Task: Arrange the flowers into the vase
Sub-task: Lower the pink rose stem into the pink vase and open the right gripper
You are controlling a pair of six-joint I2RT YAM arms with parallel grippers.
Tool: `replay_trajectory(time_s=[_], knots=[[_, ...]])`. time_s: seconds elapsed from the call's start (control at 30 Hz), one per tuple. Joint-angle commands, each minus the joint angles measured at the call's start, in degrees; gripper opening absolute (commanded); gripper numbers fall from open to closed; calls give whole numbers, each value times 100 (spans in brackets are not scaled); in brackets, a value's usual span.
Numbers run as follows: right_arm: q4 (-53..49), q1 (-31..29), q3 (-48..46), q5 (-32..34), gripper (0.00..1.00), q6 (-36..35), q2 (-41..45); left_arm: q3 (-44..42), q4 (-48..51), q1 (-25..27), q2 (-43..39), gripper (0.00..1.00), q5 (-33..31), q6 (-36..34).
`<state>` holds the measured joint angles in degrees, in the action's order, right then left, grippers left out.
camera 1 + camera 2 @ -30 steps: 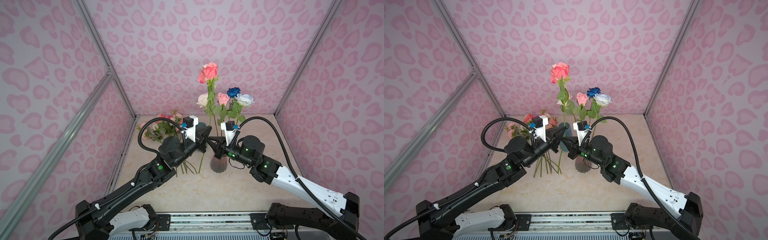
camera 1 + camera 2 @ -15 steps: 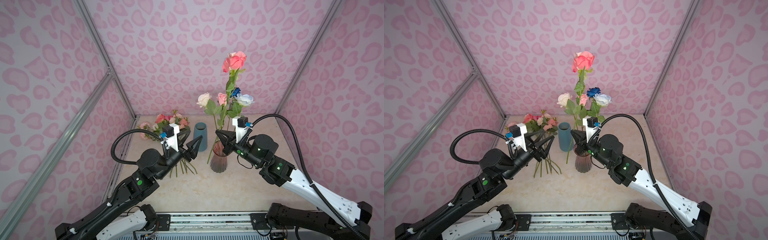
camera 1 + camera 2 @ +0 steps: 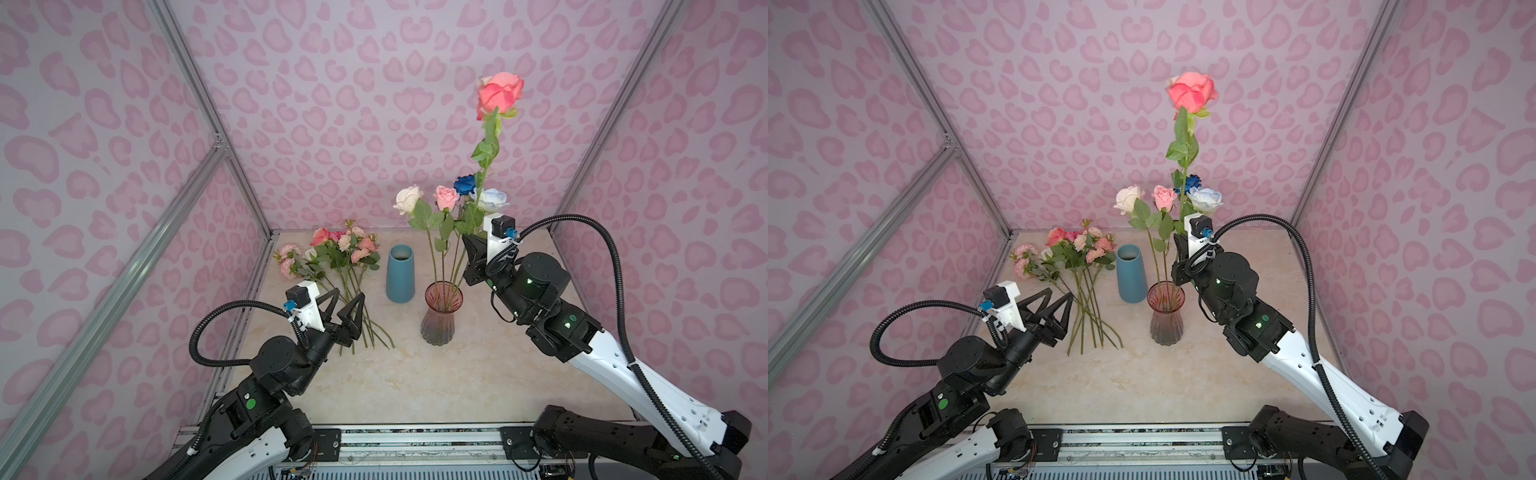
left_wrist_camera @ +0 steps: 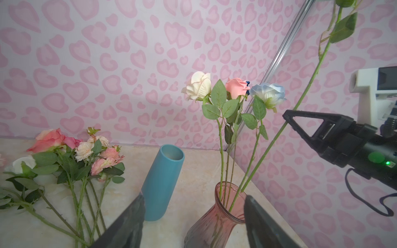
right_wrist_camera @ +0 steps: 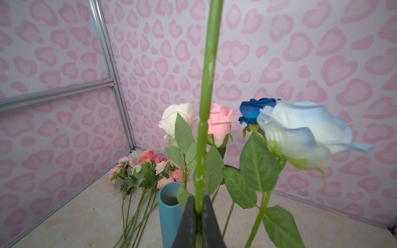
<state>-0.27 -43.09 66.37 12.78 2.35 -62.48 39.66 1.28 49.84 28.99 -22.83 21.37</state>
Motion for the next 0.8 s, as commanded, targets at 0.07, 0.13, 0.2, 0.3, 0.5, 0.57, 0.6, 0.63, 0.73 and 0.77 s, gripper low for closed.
replay_trajectory(time_s=[0.07,0.13,0.2,0.3,0.5,0.57,0.6,0.63,0.73,0.77], knots=[[172,-4,-425,-148,1,117,-143,-42,82,-9,5,73,-112,93],[254,-38,-723,-170,2,230,-100,-84,122,-10,-3,73,-125,127],[291,-90,-1023,-132,3,384,-25,-151,153,-9,-44,73,-141,147],[139,-181,-1360,-96,12,527,72,-260,155,-5,-112,73,-156,157],[4,-200,-1690,-106,23,801,291,-344,126,-10,-59,73,-187,158],[-19,-200,-1696,-126,25,828,348,-332,90,-10,46,74,-171,175],[-48,-208,-1677,-126,25,828,364,-325,81,-10,104,74,-163,184],[-80,-215,-1653,-126,25,822,383,-308,67,-9,162,74,-153,193],[-82,-260,-1649,-157,25,810,500,-276,55,-5,320,73,-194,187],[-82,-267,-1651,-161,25,824,539,-279,52,-10,371,73,-264,185]])
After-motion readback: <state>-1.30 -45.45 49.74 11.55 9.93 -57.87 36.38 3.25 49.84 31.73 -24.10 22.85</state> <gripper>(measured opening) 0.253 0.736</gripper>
